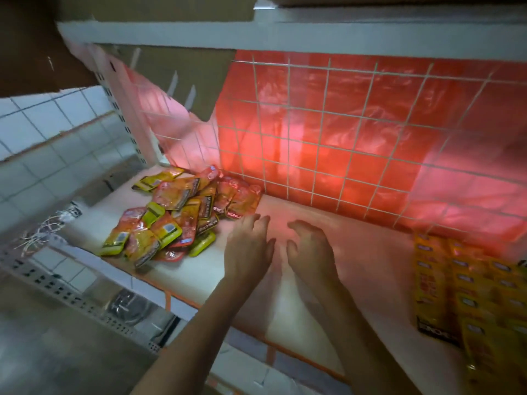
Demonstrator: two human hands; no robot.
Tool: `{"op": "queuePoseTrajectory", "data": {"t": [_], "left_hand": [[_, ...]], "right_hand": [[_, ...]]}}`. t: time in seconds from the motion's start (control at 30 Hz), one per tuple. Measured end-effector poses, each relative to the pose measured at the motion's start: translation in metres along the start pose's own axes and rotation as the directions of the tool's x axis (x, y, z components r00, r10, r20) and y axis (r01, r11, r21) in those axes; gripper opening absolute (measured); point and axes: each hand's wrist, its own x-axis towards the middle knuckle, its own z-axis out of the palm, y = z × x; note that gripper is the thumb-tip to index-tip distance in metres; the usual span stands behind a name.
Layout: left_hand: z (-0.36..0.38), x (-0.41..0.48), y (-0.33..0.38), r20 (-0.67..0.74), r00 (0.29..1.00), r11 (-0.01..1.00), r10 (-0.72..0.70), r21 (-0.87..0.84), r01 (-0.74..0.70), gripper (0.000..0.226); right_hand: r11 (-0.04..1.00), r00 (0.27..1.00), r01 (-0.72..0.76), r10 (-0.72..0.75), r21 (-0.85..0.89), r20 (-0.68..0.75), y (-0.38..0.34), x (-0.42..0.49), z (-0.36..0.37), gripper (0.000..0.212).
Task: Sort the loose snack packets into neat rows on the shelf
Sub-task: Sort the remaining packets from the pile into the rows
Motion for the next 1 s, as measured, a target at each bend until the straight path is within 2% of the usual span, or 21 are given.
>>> {"op": "queuePoseTrajectory", "data": {"t": [0.13, 0.2, 0.3, 0.4, 0.5, 0.57, 0.7, 0.83, 0.9, 1.0], "left_hand": [[-0.006, 0.031, -0.058, -0.014, 0.999, 0.997, -0.029, 0.072, 0.030, 0.028], [-0.002, 0.051, -0.081, -0.004, 1.000, 0.998, -0.023, 0.063, 0.024, 0.022], [0.011, 0.083, -0.105, 0.097, 0.994, 0.998, -0.044, 0.058, 0.039, 0.023], [0.017, 0.108, -0.113, 0.188, 0.982, 0.998, -0.025, 0.065, 0.013, 0.022], [0.014, 0.122, -0.111, 0.281, 0.958, 0.995, -0.062, 0.092, 0.038, 0.026], [0.014, 0.127, -0.112, 0.295, 0.953, 0.993, -0.070, 0.112, 0.038, 0.029], [0.010, 0.136, -0.118, 0.352, 0.931, 0.994, -0.098, 0.084, 0.072, 0.034], [0.007, 0.139, -0.122, 0.367, 0.915, 0.986, -0.165, 0.064, 0.152, 0.032], [0.005, 0.137, -0.121, 0.400, 0.905, 0.989, -0.144, 0.075, 0.124, 0.031], [-0.001, 0.130, -0.115, 0.413, 0.908, 0.998, -0.065, 0.040, 0.053, 0.031]], "right_hand": [[0.999, 0.998, -0.033, 0.032, 0.026, 0.056, -0.034, 0.030, 0.042, 0.046], [0.998, 0.995, -0.064, 0.066, -0.026, 0.081, -0.047, 0.049, 0.058, 0.047], [0.988, 0.988, -0.142, 0.145, -0.054, 0.051, -0.062, 0.080, 0.073, 0.043], [0.965, 0.965, -0.262, 0.262, 0.008, 0.026, -0.072, 0.106, 0.080, 0.035], [0.949, 0.947, -0.312, 0.315, -0.052, 0.068, -0.073, 0.121, 0.088, 0.045], [0.939, 0.939, -0.322, 0.333, -0.119, 0.089, -0.073, 0.129, 0.094, 0.051], [0.930, 0.944, -0.316, 0.328, -0.189, 0.035, -0.072, 0.133, 0.105, 0.057], [0.940, 0.943, -0.334, 0.334, -0.074, -0.014, -0.069, 0.128, 0.110, 0.069], [0.946, 0.946, -0.321, 0.322, 0.039, -0.045, -0.066, 0.123, 0.109, 0.069], [0.914, 0.923, -0.369, 0.382, 0.169, -0.050, -0.058, 0.114, 0.101, 0.065]]}}
